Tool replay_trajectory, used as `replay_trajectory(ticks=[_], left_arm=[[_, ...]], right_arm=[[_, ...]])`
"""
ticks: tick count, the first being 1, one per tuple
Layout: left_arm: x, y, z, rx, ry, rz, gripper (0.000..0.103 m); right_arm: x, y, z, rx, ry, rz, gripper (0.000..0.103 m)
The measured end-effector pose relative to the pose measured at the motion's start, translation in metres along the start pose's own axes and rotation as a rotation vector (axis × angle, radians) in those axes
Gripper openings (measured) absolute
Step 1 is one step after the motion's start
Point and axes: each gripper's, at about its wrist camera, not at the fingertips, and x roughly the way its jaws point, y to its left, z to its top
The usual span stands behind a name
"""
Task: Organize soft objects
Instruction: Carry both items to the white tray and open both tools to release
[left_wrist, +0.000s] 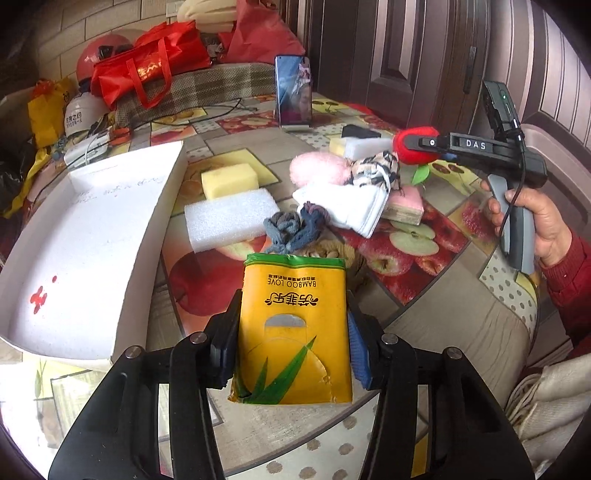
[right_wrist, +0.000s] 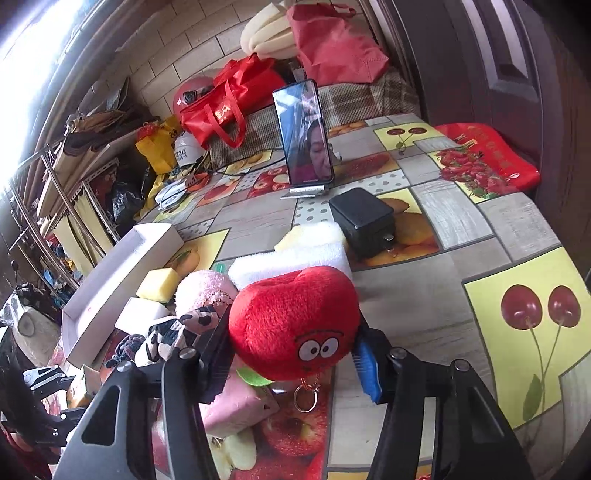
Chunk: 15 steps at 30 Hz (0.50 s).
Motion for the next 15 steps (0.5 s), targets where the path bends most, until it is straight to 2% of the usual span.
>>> replay_trajectory(ticks=[3, 7, 9, 12, 15], left_arm=[[-0.031, -0.008, 0.025, 0.001, -0.167, 0.018, 0.048], [-0.074, -0.019, 0.057, 0.01, -0.411, 0.058, 0.049], [-0.092, -0.024, 0.069, 0.015, -0.507, 0.066, 0.049], [-0.113, -0.029, 0.081, 0.02, -0.6, 0.06, 0.049], [-0.127, -0.032, 0.082, 0.016, -0.644, 0.059, 0.049]], right_arm=[[-0.031, 0.016, 0.006, -0.037, -0.132, 0.006, 0.057], [-0.072, 0.047, 0.012, -0.108, -0.318, 0.047, 0.057], [-0.091, 0.062, 0.014, -0.142, -0.399, 0.073, 0.057], [-0.115, 0.081, 0.018, -0.203, -0.498, 0.087, 0.057], [-0.131, 0.095, 0.019, -0.255, -0.563, 0.099, 0.057]])
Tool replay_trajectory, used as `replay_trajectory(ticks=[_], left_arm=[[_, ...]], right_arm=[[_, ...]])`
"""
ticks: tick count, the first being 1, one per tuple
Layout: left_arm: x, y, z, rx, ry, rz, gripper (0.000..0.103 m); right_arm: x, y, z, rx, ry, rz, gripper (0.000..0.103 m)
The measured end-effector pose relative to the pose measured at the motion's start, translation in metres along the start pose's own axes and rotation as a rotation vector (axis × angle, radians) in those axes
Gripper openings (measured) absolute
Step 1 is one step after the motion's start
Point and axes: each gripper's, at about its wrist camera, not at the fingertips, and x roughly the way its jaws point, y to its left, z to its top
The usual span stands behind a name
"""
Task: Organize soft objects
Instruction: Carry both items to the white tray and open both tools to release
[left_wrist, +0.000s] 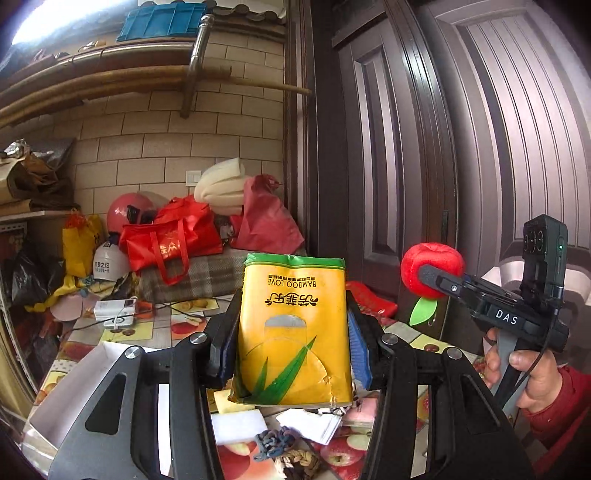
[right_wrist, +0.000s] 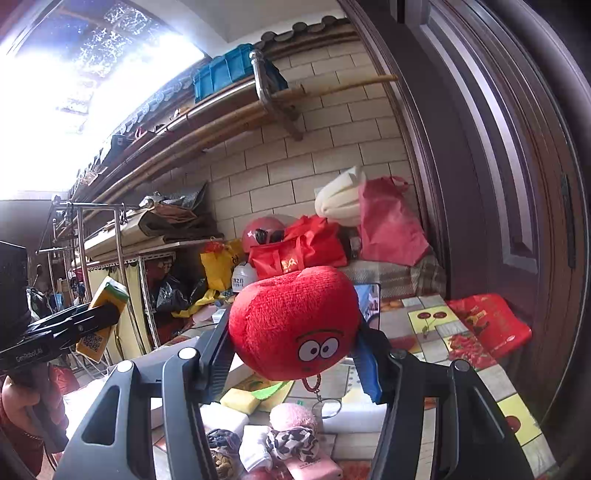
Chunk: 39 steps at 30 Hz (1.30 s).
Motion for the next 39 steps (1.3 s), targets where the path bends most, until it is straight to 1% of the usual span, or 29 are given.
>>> replay_trajectory(ticks=[5, 9, 13, 16, 19, 23, 27, 29, 33, 36, 39], left_arm=[[-0.006, 0.005, -0.005, -0.023, -0.009, 0.02, 0.049], [-0.006, 0.014, -0.01, -0.039, -0.003, 0.059, 0.049], [-0.008, 0.03, -0.016, -0.077, 0.008, 0.11, 0.049], [-0.014, 0.05, -0.015, -0.095, 0.003, 0.17, 0.049], [-0.022, 0.075, -0.013, -0.131, 0.0, 0.23, 0.049], [-0.034, 0.1, -0.016, -0.184, -0.009, 0.282, 0.049], [-0.038, 0.112, -0.021, -0.179, -0.001, 0.337, 0.049], [-0.038, 0.123, -0.026, -0.184, 0.017, 0.366, 0.049], [-0.028, 0.16, -0.038, -0.224, 0.089, 0.443, 0.049], [-0.017, 0.193, -0.055, -0.273, 0.157, 0.491, 0.049], [-0.005, 0.218, -0.076, -0.33, 0.203, 0.532, 0.049]], right_arm=[[-0.005, 0.012, 0.004, -0.03, -0.038, 0.026, 0.057], [0.0, 0.015, 0.001, -0.032, -0.026, 0.035, 0.057], [0.01, 0.019, -0.003, -0.014, 0.011, 0.063, 0.057], [0.02, 0.029, -0.001, -0.015, 0.033, 0.099, 0.057], [0.032, 0.044, 0.0, -0.035, 0.054, 0.134, 0.057], [0.05, 0.065, -0.008, -0.045, 0.099, 0.195, 0.057], [0.071, 0.09, -0.018, -0.05, 0.142, 0.257, 0.057], [0.084, 0.101, -0.023, -0.049, 0.17, 0.286, 0.057], [0.115, 0.121, -0.031, -0.042, 0.243, 0.331, 0.057], [0.145, 0.132, -0.04, -0.016, 0.317, 0.36, 0.057], [0.175, 0.143, -0.056, 0.006, 0.402, 0.379, 0.057]])
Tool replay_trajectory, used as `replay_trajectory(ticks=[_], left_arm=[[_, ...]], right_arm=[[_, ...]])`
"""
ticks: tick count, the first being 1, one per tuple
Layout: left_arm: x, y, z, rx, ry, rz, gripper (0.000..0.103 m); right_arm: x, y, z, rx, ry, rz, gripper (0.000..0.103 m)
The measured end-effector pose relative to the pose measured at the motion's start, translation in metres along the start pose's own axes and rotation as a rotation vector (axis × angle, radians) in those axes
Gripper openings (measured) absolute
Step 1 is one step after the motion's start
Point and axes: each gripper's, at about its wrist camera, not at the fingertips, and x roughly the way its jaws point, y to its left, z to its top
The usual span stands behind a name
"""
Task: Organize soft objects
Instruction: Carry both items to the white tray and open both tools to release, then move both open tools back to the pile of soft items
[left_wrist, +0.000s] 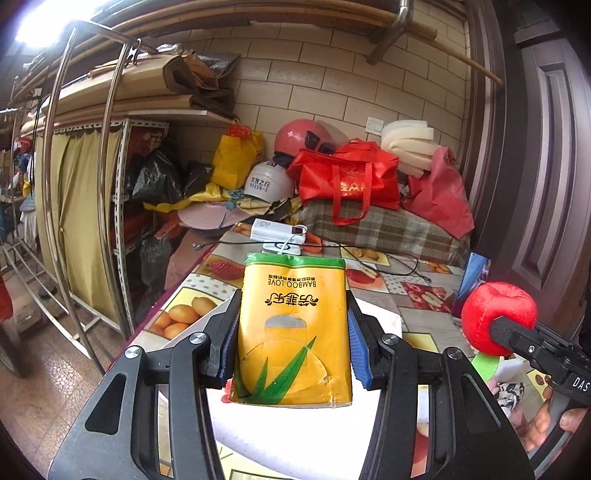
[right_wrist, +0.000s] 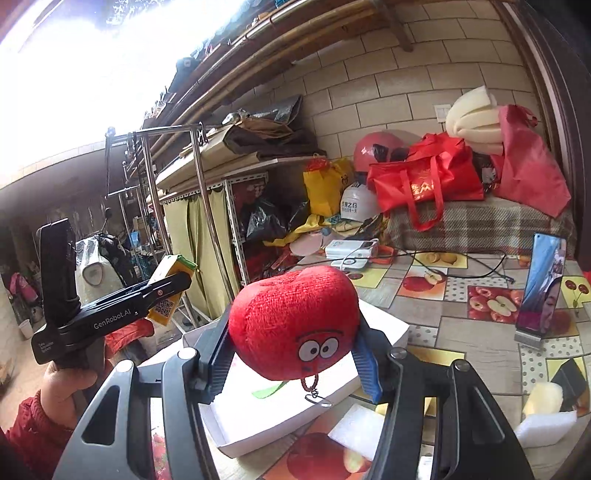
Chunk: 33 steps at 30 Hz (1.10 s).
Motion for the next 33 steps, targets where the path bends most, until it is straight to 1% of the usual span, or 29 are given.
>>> replay_trajectory(ticks=[4, 9, 13, 16, 17, 18, 19, 20, 21, 22, 24, 28, 29, 33], left_arm=[[0.024, 0.003, -0.019, 0.002, 0.028, 0.056, 0.049], [0.044, 0.0, -0.044, 0.018, 0.048, 0.093, 0.049], [0.051, 0.003, -0.058, 0.009, 0.043, 0.101, 0.05], [0.05, 0.002, -0.058, 0.019, 0.026, 0.123, 0.05], [0.049, 0.002, -0.058, 0.018, 0.015, 0.139, 0.055], [0.047, 0.003, -0.058, 0.015, 0.002, 0.15, 0.068], [0.045, 0.005, -0.058, 0.01, -0.016, 0.161, 0.079], [0.041, 0.007, -0.058, 0.005, -0.044, 0.178, 0.094], [0.036, 0.008, -0.057, 0.0, -0.076, 0.189, 0.103], [0.03, 0.01, -0.057, -0.005, -0.107, 0.195, 0.103], [0.023, 0.013, -0.056, -0.011, -0.149, 0.209, 0.103], [0.018, 0.015, -0.057, -0.02, -0.177, 0.195, 0.103], [0.016, 0.015, -0.057, -0.019, -0.184, 0.19, 0.103], [-0.003, 0.003, -0.057, 0.004, -0.257, 0.125, 0.103]], right_arm=[[0.038, 0.003, -0.015, 0.003, 0.078, -0.011, 0.057], [0.071, 0.004, -0.033, 0.017, 0.162, -0.012, 0.057], [0.087, 0.009, -0.042, 0.006, 0.2, 0.0, 0.058], [0.095, 0.013, -0.049, 0.001, 0.201, 0.007, 0.062], [0.096, 0.015, -0.05, -0.001, 0.202, 0.01, 0.068], [0.097, 0.016, -0.051, -0.005, 0.203, 0.009, 0.073], [0.097, 0.016, -0.052, -0.006, 0.195, 0.009, 0.087], [0.093, 0.017, -0.053, -0.006, 0.176, 0.002, 0.09], [0.089, 0.017, -0.053, -0.007, 0.155, -0.008, 0.093], [0.085, 0.017, -0.052, -0.008, 0.137, -0.014, 0.097], [0.075, 0.017, -0.049, -0.011, 0.106, -0.024, 0.097], [0.047, 0.021, -0.038, -0.036, 0.032, -0.024, 0.099], [0.04, 0.021, -0.036, -0.043, 0.019, -0.022, 0.103], [0.0, 0.008, -0.042, -0.052, 0.015, 0.025, 0.103]])
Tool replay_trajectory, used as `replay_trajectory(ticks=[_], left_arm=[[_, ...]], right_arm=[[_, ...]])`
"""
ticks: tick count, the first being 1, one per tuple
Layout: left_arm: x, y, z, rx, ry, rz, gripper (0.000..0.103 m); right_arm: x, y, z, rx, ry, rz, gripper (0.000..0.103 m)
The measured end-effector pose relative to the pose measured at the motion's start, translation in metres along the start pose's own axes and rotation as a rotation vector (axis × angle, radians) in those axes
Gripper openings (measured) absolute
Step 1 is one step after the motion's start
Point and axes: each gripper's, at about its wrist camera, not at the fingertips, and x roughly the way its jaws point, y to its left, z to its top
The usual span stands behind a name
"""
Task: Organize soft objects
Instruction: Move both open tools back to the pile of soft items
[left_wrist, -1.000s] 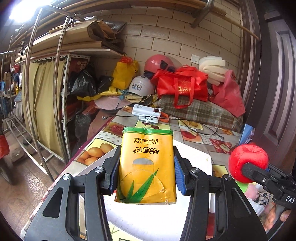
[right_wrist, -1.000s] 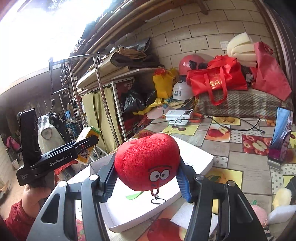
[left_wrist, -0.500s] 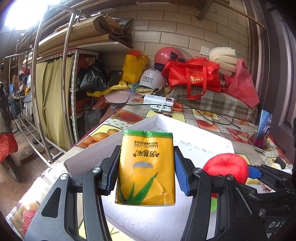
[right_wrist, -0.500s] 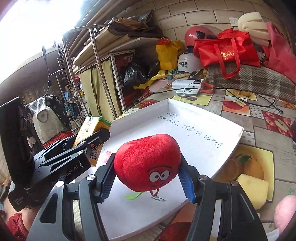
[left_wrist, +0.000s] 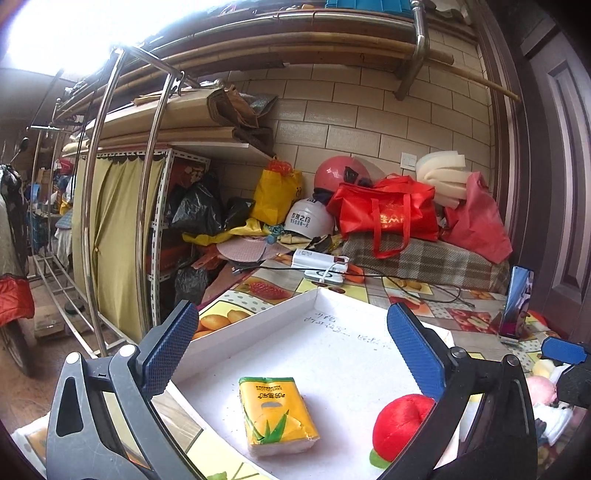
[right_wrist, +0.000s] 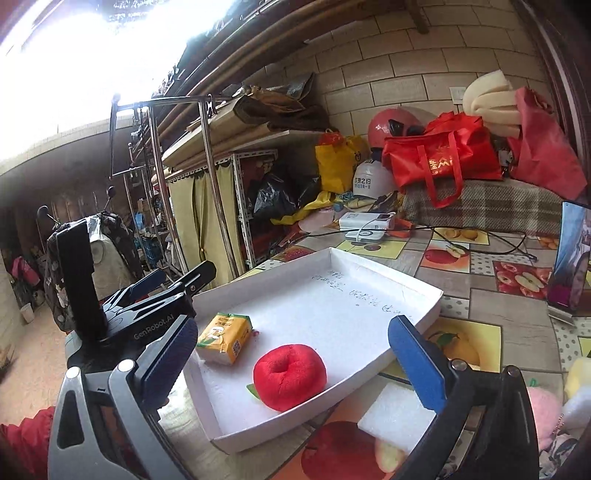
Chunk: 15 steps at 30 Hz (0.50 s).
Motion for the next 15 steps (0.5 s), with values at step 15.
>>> replay_trajectory(ticks=[15], left_arm=[[-0.049, -0.171, -0.048, 0.301, 0.494, -0.897, 0.103]], right_arm=[[-0.144, -0.116, -0.069, 0.155, 0.238, -0.012, 0.103]])
